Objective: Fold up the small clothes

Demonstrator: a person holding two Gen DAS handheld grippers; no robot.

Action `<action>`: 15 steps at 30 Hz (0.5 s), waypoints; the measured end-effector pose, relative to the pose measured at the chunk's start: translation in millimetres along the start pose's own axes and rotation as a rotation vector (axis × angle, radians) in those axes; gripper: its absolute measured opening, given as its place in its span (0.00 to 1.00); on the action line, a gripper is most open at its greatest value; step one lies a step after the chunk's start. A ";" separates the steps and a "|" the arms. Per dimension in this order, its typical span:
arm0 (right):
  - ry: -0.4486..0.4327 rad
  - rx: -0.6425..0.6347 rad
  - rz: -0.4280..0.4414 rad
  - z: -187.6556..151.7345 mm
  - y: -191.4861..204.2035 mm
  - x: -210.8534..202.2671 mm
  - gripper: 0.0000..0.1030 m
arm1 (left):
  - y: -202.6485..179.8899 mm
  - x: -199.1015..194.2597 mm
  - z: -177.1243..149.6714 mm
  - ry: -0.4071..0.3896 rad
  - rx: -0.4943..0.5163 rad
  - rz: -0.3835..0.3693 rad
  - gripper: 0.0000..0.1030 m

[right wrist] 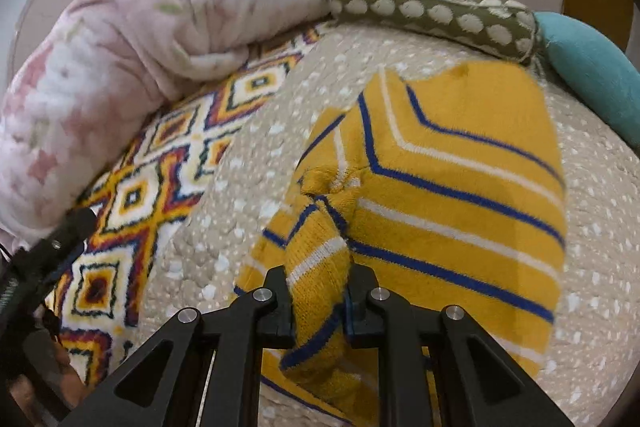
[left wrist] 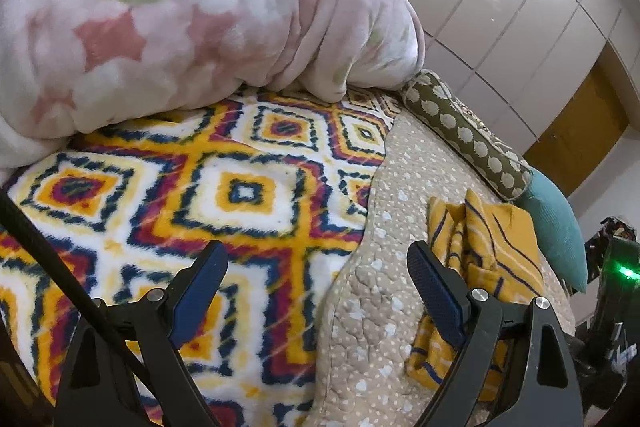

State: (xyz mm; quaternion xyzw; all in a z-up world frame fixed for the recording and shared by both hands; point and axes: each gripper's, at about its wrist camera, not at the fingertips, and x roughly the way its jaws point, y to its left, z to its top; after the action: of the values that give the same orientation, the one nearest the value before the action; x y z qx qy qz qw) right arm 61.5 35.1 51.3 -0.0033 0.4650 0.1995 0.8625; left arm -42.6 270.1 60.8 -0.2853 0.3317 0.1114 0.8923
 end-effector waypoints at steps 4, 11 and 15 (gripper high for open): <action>-0.003 -0.029 -0.012 -4.3 9.9 3.7 0.17 | 1.8 4.6 0.3 0.009 -0.014 -0.010 0.88; -0.012 -0.185 -0.063 -23.3 34.3 5.6 0.17 | 2.1 11.9 -0.6 0.025 -0.030 -0.034 0.88; -0.035 -0.264 -0.106 -36.4 48.2 8.7 0.21 | 1.5 18.1 -1.3 0.046 -0.044 -0.067 0.87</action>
State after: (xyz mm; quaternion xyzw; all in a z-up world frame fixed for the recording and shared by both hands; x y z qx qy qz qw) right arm 19.9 75.5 32.3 -0.1379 0.4186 0.2131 0.8720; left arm -30.1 270.7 47.5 -0.3183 0.3398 0.0824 0.8812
